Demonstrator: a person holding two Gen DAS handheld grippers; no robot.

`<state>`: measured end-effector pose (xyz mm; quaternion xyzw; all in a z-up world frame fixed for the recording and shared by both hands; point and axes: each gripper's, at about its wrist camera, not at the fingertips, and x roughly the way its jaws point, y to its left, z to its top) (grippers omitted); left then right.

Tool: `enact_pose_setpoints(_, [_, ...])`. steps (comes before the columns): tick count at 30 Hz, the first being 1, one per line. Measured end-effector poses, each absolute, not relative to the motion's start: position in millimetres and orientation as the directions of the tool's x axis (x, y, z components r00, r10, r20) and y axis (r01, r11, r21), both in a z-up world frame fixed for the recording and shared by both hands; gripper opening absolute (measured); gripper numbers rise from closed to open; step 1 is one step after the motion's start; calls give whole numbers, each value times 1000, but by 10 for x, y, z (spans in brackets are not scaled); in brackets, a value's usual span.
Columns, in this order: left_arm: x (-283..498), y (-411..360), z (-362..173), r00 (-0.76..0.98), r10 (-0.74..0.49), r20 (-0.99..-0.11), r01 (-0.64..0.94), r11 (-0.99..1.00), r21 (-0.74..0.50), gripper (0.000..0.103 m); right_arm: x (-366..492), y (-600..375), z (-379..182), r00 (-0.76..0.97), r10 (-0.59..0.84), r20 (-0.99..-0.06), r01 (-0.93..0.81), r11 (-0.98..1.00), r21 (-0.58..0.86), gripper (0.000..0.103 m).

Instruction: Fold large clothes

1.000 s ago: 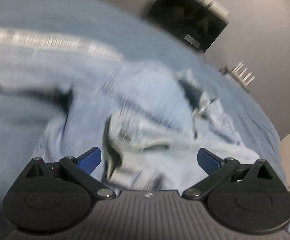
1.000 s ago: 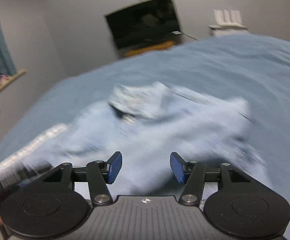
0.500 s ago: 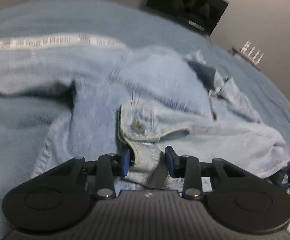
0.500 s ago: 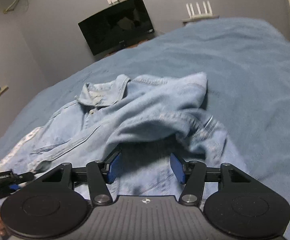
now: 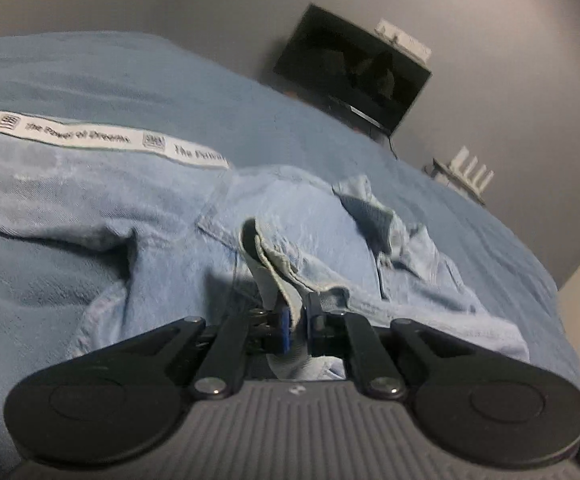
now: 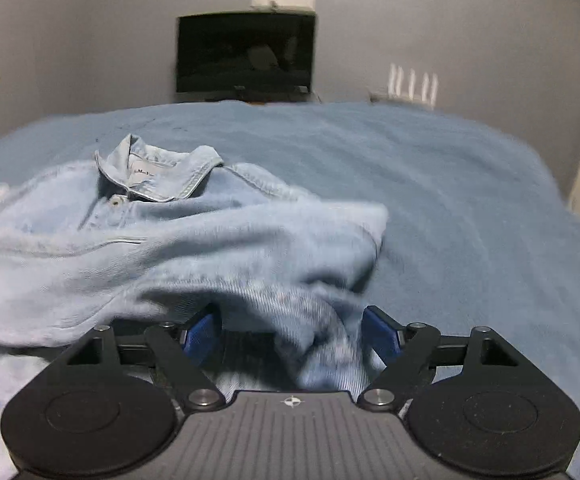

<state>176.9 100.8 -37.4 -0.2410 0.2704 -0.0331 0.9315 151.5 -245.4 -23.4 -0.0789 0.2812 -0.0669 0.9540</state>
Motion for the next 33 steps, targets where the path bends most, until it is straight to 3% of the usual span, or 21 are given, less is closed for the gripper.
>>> enact_pose_setpoints(1, [1749, 1023, -347, 861, -182, -475, -74, 878, -473, 2, 1529, -2436, -260, 829, -192, -526, 78, 970, -231, 58])
enact_pose_setpoints(2, [1707, 1041, -304, 873, -173, -456, -76, 875, -478, 1, 1533, -2455, -261, 815, -191, -547, 69, 969, -236, 27])
enact_pose_setpoints(5, [1574, 1024, -128, 906, -107, -410, -82, 905, -418, 0, 1345, -2589, -48, 833, -137, -535, 103, 990, -93, 20])
enact_pose_setpoints(8, [1652, 981, -208, 871, -92, -483, -103, 927, -361, 0, 1323, -2660, 34, 792, -143, -594, 132, 989, -61, 17])
enact_pose_setpoints(11, [1799, 994, -444, 798, -75, -599, -154, 934, -323, 0, 1454, -2684, -210, 674, -98, -732, 103, 994, -38, 17])
enact_pose_setpoints(13, [1818, 1054, -499, 779, -80, -622, -176, 924, -339, 0, 1402, -2677, -215, 682, -95, -725, 112, 993, -25, 23])
enact_pose_setpoints(16, [1818, 1042, -468, 773, -86, -628, -168, 928, -334, 0, 1371, -2744, 8, 675, -43, -737, 112, 993, 44, 66])
enact_pose_setpoints(17, [1821, 1024, -475, 772, -83, -630, -166, 931, -326, 0, 1365, -2786, 93, 679, -1, -734, 96, 991, 88, 70])
enact_pose_setpoints(21, [1853, 1023, -492, 775, -83, -627, -171, 927, -335, 7, 1496, -3072, 352, 724, 139, -676, 106, 946, 307, 71])
enact_pose_setpoints(24, [1874, 1011, -519, 775, -112, -622, -156, 920, -360, 33, 1879, -3305, 302, 747, 119, -654, 191, 904, 383, 70])
enact_pose_setpoints(28, [1918, 989, -593, 758, -149, -635, -139, 914, -381, 35, 2389, -3621, 12, 753, 104, -650, 273, 849, 452, 65])
enact_pose_setpoints(33, [1983, 974, -656, 749, -161, -642, -140, 910, -391, 35, 2753, -3811, -333, 752, 134, -646, 303, 799, 519, 65])
